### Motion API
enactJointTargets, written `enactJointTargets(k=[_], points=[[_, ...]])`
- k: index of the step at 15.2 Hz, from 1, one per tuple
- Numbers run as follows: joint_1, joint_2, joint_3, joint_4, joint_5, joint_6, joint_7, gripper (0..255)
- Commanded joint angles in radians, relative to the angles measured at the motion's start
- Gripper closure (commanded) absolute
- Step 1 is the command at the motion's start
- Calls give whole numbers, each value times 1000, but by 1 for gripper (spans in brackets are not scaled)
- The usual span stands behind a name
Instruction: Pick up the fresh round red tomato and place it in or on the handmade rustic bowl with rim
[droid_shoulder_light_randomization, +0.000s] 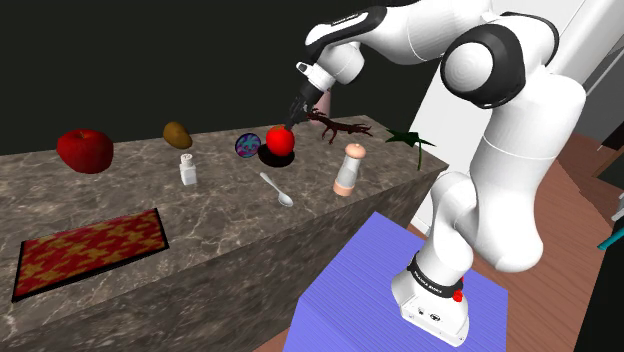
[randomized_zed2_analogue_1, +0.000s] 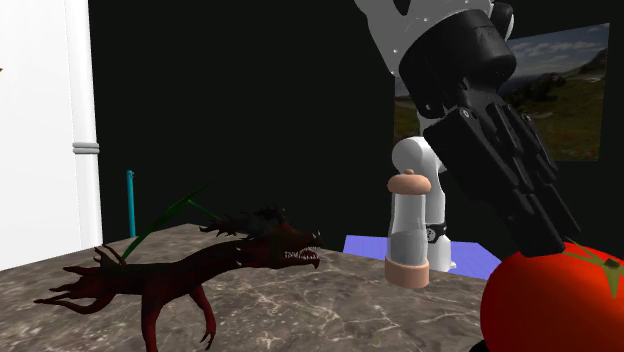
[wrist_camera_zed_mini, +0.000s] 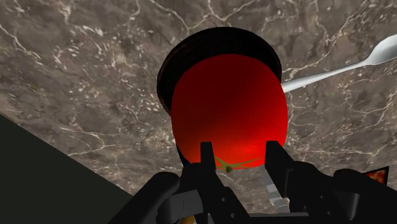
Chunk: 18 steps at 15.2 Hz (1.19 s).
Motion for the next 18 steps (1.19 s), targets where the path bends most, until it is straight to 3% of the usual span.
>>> enactJointTargets(k=[1, 4, 5, 10, 14, 18], points=[[-1, 1, 1, 0, 2, 0, -2, 255], [-1, 1, 1, 0, 2, 0, -2, 255], [-2, 1, 1, 0, 2, 0, -2, 0], [-2, 1, 1, 0, 2, 0, -2, 0], [71, -128, -85, 22, -155, -36, 87, 0], [68, -129, -82, 22, -156, -36, 87, 0]])
